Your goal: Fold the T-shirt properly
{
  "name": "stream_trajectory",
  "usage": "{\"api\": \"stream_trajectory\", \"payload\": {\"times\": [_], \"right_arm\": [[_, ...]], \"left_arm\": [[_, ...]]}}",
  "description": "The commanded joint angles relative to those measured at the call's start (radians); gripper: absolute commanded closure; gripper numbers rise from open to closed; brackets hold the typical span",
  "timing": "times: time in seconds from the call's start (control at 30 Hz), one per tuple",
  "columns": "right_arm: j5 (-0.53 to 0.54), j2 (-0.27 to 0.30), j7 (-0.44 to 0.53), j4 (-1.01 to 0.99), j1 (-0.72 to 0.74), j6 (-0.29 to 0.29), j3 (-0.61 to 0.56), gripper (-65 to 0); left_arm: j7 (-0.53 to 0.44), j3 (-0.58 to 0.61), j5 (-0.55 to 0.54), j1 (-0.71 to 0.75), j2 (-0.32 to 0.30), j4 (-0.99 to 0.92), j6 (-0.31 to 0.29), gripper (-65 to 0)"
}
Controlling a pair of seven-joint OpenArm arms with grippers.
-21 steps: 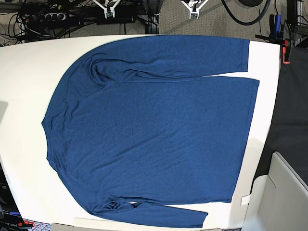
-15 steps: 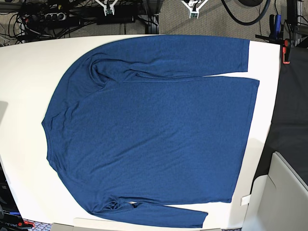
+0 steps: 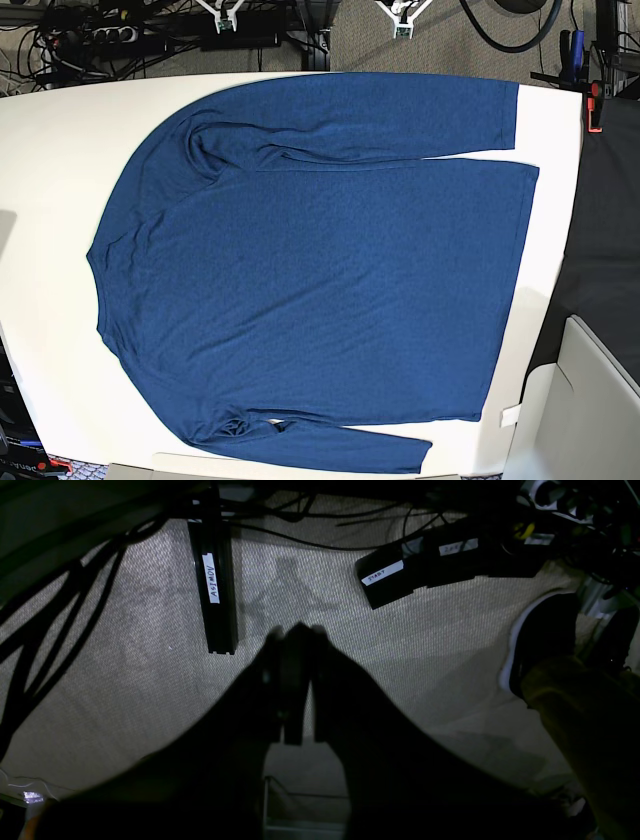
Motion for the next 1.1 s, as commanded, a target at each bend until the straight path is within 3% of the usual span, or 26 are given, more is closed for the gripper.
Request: {"api": "stream_trajectory", "payload": {"times": [0.0, 0.37, 0.63, 0.83, 1.07], "right_arm": [[0.001, -0.002, 0.006, 0.0, -0.005, 0.0, 0.001, -0.2], [0.001, 0.002, 0.007, 0.002, -0.037, 0.0, -0.002, -0.2], [0.001, 0.091, -0.001, 0.116, -0.131, 0.001, -0.002, -0.2], [0.001, 0.137, -0.001, 0.226, -0.215, 0.001, -0.002, -0.2], [0.001, 0.205, -0.001, 0.494, -0.363, 0.001, -0.002, -0.2]], "left_arm": [[-0.004, 0.005, 0.007, 0.007, 0.0, 0.002, -0.001, 0.0], [-0.002, 0.005, 0.007, 0.017, -0.017, 0.002, -0.001, 0.0], [-0.009, 0.002, 0.001, 0.073, -0.085, 0.012, -0.001, 0.0], [-0.001, 0.005, 0.003, 0.206, -0.14, 0.198, -0.001, 0.0], [-0.001, 0.005, 0.001, 0.383, -0.194, 0.433, -0.001, 0.0]]}}
